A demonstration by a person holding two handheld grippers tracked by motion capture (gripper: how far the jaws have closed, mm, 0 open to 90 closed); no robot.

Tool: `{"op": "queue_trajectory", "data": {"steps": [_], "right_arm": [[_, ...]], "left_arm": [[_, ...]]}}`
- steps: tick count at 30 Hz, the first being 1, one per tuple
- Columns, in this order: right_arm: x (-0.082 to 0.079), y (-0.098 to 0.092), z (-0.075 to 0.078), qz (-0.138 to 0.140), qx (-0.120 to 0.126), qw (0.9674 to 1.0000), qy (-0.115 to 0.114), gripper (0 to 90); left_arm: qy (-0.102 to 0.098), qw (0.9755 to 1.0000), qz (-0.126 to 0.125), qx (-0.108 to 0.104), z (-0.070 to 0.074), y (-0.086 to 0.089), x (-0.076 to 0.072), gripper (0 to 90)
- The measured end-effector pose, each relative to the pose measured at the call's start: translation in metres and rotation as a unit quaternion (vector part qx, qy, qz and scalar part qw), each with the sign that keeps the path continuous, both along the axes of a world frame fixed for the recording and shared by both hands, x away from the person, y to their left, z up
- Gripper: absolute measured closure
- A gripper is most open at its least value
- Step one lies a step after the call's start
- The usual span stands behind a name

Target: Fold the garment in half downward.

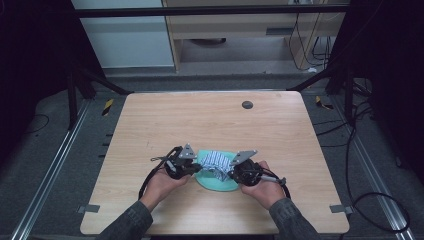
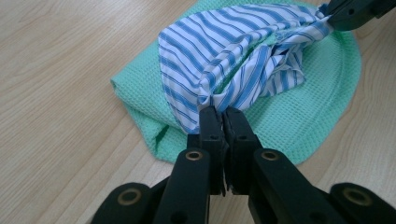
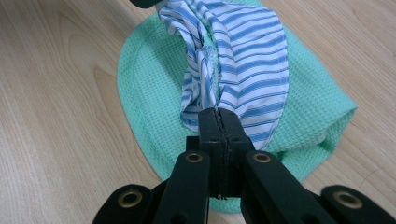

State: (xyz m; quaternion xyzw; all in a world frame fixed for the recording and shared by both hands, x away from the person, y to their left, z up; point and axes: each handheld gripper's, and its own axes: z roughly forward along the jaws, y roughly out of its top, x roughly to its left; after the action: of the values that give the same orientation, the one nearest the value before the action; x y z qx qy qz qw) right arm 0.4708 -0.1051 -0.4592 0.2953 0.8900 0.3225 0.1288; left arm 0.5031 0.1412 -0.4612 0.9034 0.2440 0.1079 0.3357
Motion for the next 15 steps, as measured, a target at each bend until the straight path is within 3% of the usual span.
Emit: {"op": "queue_trajectory", "data": {"steps": [15], "right_arm": [[-0.005, -0.005, -0.006, 0.001, -0.001, 1.0000, 0.007, 90.0]], "left_arm": [[0.002, 0.9999, -0.012, 0.008, -0.010, 0.001, -0.015, 87.9]]}}
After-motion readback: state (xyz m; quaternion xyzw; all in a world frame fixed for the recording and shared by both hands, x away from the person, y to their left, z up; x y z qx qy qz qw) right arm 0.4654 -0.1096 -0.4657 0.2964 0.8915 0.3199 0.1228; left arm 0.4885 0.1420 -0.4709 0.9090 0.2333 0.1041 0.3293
